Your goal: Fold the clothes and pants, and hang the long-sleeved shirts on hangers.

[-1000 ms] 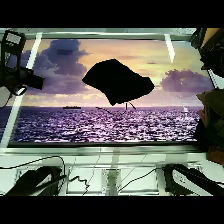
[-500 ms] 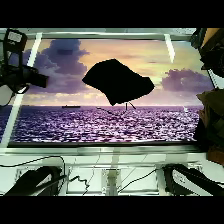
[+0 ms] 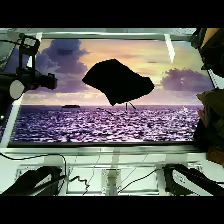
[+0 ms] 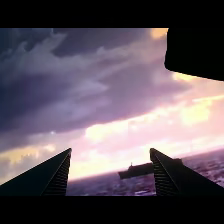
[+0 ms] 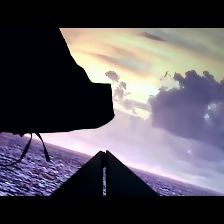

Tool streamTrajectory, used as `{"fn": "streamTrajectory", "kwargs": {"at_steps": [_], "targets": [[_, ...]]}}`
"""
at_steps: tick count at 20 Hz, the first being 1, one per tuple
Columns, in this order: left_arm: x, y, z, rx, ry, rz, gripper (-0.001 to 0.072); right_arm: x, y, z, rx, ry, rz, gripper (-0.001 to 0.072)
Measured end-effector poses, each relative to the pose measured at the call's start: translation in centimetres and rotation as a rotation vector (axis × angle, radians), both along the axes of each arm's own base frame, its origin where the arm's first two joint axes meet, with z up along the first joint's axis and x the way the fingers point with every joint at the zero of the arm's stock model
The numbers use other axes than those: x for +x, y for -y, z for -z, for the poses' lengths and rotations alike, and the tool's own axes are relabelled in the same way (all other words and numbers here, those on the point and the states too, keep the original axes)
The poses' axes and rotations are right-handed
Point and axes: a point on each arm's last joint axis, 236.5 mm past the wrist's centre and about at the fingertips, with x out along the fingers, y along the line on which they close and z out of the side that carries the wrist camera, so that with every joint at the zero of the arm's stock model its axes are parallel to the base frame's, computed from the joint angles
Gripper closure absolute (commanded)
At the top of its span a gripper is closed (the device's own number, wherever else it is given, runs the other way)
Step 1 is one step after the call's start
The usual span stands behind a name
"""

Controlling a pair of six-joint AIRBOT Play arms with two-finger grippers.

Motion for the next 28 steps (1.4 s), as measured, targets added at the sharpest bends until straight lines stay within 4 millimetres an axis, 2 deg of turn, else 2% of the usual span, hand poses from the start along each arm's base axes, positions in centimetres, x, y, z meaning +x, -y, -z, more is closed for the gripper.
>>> {"fn": "streamTrajectory", "kwargs": {"at_steps": [2, 3, 5, 8, 9, 10, 11, 12, 16, 19, 21, 22, 23, 26, 28], "targets": [[0.1, 0.0, 0.2, 0.001, -0.006, 0.0, 0.0152, 0.3, -0.9, 0.6, 0.056, -0.025, -0.001, 0.0695], [0.1, 0.0, 0.3, 0.002, -0.009, 0.0, 0.0152, 0.1, -1.2, 1.9, 0.074, -0.075, -0.004, 0.0694], [0.1, 0.0, 0.4, 0.002, -0.011, -0.001, 0.0151, -1.0, -1.7, 5.8, 0.096, -0.228, -0.011, 0.0694], [0.1, 0.0, 0.5, 0.003, -0.013, -0.001, 0.0151, -3.1, -3.0, 13.0, 0.157, -0.486, -0.024, 0.069], [0.2, 0.0, 0.6, 0.004, -0.016, -0.001, 0.0151, -3.5, -3.9, 15.2, 0.199, -0.546, -0.033, 0.0645], [0.2, 0.0, 0.7, 0.004, -0.019, -0.001, 0.0152, -3.6, -5.2, 17.3, 0.262, -0.592, -0.046, 0.0488], [0.3, 0.0, 0.9, 0.005, -0.023, -0.001, 0.0151, -3.6, -6.6, 19.0, 0.325, -0.621, -0.057, 0.0291], [0.4, 0.0, 1.2, 0.007, -0.029, -0.001, 0.0151, -3.5, -8.2, 20.5, 0.39, -0.637, -0.064, 0.0204], [0.9, 0.1, 2.7, 0.013, -0.063, 0.0, 0.0151, -1.9, -14.0, 25.9, 0.544, -0.588, -0.055, 0.0203], [1.3, 0.2, 4.1, 0.019, -0.094, 0.0, 0.0151, -0.6, -17.8, 29.0, 0.561, -0.537, -0.058, 0.0202], [1.5, 0.3, 4.8, 0.022, -0.111, 0.0, 0.0151, -0.3, -20.0, 31.7, 0.548, -0.557, -0.063, 0.0198], [1.6, 0.3, 5.1, 0.023, -0.117, 0.0, 0.0151, -0.2, -20.9, 33.3, 0.539, -0.575, -0.062, 0.014], [1.7, 0.3, 5.3, 0.024, -0.122, 0.0, 0.0152, 0.1, -21.6, 34.5, 0.534, -0.588, -0.058, 0.0012], [1.8, 0.3, 5.6, 0.026, -0.128, 0.0, 0.0151, 1.2, -23.5, 37.5, 0.515, -0.622, -0.06, 0.0013], [1.8, 0.3, 5.7, 0.026, -0.128, 0.001, 0.0151, 2.6, -24.6, 38.3, 0.513, -0.618, -0.066, 0.002]]}}
